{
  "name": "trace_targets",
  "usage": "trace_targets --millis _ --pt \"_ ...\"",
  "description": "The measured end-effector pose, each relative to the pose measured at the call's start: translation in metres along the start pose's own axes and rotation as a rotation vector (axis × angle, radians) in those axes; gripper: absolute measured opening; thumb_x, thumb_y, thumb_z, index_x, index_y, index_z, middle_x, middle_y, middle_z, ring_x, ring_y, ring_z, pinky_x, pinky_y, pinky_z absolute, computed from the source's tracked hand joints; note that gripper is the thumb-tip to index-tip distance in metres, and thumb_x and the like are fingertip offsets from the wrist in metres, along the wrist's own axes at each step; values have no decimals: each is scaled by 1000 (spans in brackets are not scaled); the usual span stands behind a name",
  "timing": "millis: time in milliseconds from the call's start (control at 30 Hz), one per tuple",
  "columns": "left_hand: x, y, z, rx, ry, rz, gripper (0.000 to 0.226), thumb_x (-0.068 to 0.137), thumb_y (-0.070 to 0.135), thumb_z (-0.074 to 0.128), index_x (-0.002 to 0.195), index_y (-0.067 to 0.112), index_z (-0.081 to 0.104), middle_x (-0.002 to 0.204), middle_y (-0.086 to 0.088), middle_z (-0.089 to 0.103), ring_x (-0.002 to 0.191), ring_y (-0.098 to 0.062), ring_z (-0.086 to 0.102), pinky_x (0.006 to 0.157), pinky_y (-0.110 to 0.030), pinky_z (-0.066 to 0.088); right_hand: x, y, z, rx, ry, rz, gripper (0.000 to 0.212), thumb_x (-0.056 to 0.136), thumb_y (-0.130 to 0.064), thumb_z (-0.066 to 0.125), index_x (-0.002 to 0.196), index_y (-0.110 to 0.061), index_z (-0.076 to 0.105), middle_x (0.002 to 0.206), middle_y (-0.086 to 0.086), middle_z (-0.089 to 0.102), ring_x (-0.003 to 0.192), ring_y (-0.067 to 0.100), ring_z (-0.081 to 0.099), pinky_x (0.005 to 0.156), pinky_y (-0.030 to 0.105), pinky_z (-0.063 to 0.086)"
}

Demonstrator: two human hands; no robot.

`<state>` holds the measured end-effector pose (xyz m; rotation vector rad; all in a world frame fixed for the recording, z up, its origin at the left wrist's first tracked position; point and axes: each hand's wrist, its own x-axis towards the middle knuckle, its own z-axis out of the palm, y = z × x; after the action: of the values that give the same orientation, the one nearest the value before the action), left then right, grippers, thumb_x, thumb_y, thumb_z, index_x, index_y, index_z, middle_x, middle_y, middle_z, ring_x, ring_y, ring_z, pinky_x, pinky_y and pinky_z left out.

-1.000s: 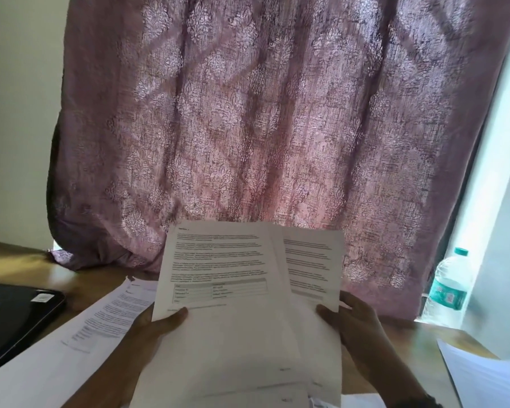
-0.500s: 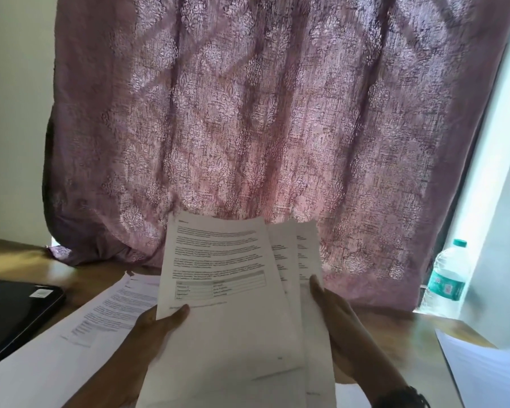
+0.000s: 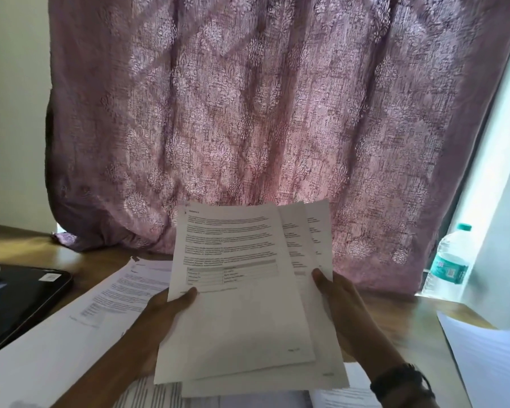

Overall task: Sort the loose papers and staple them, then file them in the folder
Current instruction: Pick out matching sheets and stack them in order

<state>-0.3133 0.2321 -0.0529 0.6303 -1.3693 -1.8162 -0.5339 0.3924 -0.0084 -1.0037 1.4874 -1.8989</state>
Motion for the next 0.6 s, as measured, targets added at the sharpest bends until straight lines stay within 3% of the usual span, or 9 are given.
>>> trace_targets --millis 67,167,333,433,500,533,600 --pt "-1 1 1 34 -9 6 16 95 15 54 102 23 66 93 3 76 79 -16 73 63 -29 52 1 1 -2 -1 31 -3 29 101 -17 43 114 -1 64 104 18 73 90 34 71 68 37 61" --pt "0 1 2 72 12 42 18 95 12 53 105 24 63 96 8 73 87 -13 67 68 -24 48 1 3 -1 24 34 3 31 101 -18 43 117 1 63 109 21 71 96 37 69 76 43 61" --pt "-3 1 3 114 57 100 18 92 12 58 98 28 64 82 15 74 69 -2 69 53 -14 51 -1 7 6 36 -73 -11 40 103 -25 35 123 1 60 115 23 68 104 39 66 86 51 56" --pt "-1 0 4 130 21 72 16 87 13 65 98 25 66 89 7 76 81 -16 71 73 -27 56 -6 8 20 -22 -198 -7 44 104 -35 30 126 -11 60 116 7 71 107 25 68 84 38 59" --pt "-2 0 7 152 -5 91 23 76 28 77 96 27 66 85 10 76 84 -18 70 81 -32 54 -8 10 30 -124 -263 11 36 101 -38 40 127 -21 58 117 -3 71 107 16 68 88 36 57" --pt "-3 1 8 153 -15 100 31 71 35 79 98 27 67 86 10 76 84 -18 71 75 -30 55 -8 11 32 -185 -291 2 32 99 -34 49 128 -24 58 118 -6 70 109 15 67 92 38 56" --pt "-6 2 10 158 26 154 21 78 27 73 98 28 65 83 13 75 80 -14 72 59 -21 55 -7 13 30 -323 -296 -70 36 90 -18 66 124 -26 58 115 -11 71 106 9 67 92 34 56"
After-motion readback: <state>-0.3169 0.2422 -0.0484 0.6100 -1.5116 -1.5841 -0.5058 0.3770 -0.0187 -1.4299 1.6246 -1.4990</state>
